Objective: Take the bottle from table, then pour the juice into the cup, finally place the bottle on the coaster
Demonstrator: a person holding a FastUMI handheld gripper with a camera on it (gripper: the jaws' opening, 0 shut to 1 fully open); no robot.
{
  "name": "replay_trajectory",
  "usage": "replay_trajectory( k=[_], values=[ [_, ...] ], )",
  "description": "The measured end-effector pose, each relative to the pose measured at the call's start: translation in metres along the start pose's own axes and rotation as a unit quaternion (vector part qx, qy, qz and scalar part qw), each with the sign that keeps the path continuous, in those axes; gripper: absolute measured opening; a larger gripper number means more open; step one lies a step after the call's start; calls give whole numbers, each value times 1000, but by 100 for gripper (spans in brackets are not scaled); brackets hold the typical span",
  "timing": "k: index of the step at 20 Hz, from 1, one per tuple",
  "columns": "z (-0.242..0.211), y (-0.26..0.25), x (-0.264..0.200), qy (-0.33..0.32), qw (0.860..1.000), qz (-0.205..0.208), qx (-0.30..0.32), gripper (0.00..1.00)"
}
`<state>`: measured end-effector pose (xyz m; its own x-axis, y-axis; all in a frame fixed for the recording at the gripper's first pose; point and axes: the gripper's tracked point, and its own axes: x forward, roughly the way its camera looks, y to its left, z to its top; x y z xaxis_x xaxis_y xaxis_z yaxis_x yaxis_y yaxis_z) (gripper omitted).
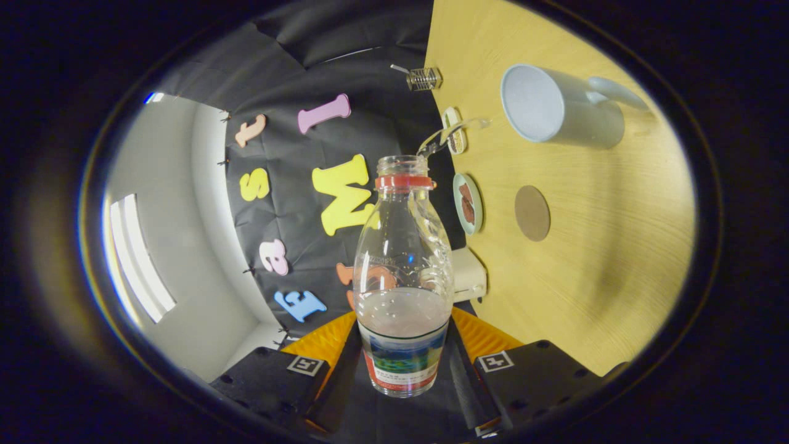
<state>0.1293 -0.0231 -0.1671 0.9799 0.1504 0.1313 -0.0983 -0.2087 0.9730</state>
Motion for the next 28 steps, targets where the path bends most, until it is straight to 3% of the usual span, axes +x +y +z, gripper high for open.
replay_trajectory(
  k=[14,28],
  values=[
    [25,-8,7,-28,999,-1,32,76],
    [17,-10,24,-71,997,-3,36,76]
  ],
)
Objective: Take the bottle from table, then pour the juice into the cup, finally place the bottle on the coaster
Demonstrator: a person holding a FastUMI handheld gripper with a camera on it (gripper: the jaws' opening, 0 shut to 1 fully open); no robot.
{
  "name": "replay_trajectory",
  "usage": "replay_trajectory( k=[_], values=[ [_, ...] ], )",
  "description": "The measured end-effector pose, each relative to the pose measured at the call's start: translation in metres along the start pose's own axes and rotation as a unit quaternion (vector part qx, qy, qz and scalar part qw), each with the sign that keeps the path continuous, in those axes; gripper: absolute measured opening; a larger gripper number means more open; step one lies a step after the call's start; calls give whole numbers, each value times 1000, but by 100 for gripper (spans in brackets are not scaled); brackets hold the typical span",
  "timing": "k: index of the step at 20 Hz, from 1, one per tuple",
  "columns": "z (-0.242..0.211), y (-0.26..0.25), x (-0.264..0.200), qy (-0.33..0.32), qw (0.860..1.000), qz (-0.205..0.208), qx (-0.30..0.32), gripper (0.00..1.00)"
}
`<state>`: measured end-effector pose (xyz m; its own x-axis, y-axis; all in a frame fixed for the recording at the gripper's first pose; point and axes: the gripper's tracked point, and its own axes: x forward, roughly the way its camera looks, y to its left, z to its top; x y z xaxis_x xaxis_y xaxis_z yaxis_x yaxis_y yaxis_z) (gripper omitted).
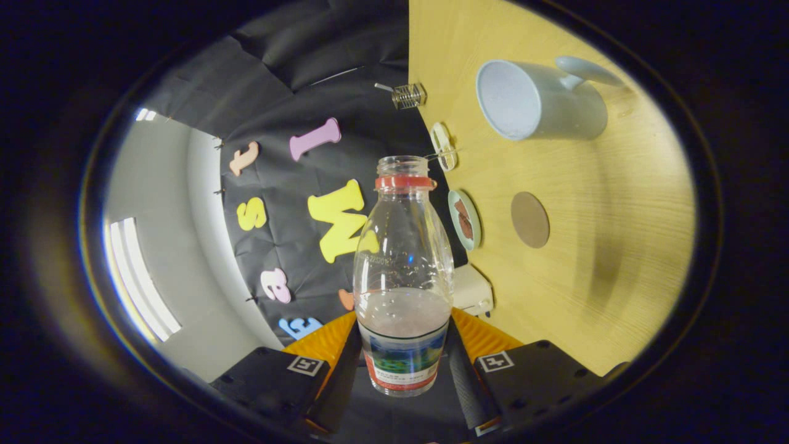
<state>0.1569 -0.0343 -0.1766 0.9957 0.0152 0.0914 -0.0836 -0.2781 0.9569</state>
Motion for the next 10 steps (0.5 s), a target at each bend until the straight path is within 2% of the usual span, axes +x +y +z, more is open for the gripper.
replay_trajectory(
  k=[4,10],
  values=[
    [6,0,7,-14,999,2,32,76],
    [14,6,5,-21,999,5,37,76]
  ],
)
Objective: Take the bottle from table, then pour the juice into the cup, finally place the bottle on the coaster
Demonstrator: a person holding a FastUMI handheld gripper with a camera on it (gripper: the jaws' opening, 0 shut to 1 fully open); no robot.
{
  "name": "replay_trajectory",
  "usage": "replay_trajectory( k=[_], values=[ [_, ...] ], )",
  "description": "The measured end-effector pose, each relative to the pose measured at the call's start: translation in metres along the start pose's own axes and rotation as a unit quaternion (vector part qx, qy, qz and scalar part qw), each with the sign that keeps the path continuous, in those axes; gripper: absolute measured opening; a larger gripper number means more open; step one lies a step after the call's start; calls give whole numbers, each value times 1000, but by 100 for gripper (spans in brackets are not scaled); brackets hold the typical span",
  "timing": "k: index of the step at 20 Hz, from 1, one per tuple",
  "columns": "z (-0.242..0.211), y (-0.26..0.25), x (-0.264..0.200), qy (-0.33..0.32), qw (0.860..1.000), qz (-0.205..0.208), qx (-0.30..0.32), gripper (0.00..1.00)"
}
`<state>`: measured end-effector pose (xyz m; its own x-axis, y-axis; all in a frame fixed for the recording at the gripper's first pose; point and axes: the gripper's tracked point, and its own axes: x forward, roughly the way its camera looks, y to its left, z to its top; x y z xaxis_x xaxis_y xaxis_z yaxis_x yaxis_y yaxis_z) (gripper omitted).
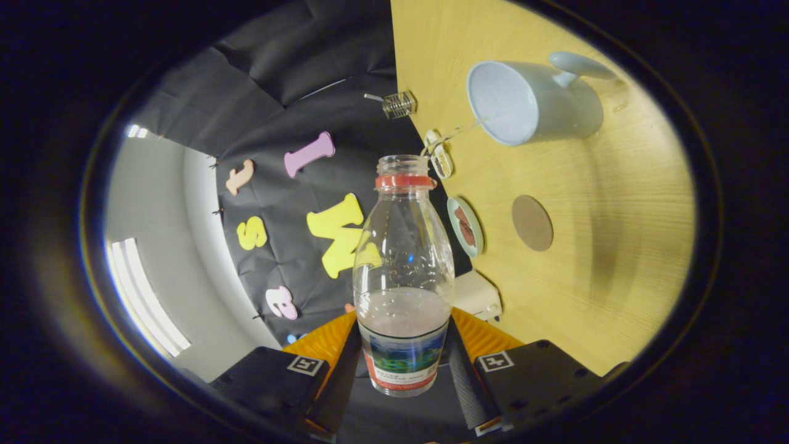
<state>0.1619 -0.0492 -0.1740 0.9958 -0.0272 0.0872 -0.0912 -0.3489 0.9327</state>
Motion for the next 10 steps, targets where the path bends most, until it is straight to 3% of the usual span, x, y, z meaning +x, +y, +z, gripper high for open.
replay_trajectory(
  k=[10],
  values=[
    [15,-2,6,-9,998,18,62,76]
  ],
)
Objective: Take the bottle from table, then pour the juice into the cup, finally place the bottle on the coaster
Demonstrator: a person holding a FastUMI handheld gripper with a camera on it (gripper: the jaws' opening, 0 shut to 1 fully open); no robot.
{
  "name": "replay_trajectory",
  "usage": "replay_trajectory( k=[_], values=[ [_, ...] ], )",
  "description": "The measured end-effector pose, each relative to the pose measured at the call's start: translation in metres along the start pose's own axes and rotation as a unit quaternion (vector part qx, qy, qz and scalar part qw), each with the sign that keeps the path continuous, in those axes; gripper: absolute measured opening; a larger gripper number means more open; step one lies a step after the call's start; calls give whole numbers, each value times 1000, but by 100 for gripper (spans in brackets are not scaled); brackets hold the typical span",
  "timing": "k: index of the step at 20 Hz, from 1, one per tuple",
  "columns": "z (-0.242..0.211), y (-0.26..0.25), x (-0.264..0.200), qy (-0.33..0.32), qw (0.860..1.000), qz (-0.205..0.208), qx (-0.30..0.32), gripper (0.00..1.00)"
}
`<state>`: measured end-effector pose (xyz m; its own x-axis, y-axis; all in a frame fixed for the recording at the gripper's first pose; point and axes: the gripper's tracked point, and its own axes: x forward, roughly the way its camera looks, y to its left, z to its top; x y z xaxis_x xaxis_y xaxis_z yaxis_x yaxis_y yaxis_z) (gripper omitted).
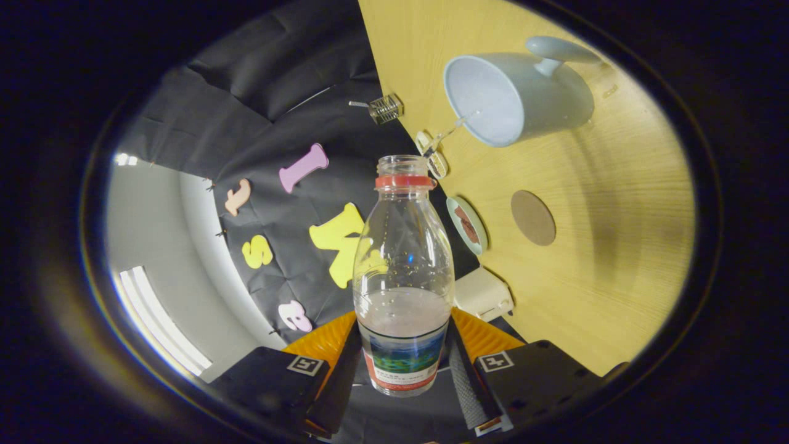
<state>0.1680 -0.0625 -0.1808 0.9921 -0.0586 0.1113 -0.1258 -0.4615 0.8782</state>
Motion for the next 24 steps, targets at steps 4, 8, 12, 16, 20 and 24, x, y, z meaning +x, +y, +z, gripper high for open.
replay_trajectory(
  k=[4,8,12,16,20,24],
  values=[
    [16,-4,3,-15,1000,10,22,76],
    [18,-4,3,-16,999,18,34,76],
    [22,2,1,-20,999,26,41,76],
    [20,3,1,-23,998,25,52,75],
    [16,8,-7,-16,998,24,47,76],
    [14,22,-13,-20,998,26,50,76]
  ],
)
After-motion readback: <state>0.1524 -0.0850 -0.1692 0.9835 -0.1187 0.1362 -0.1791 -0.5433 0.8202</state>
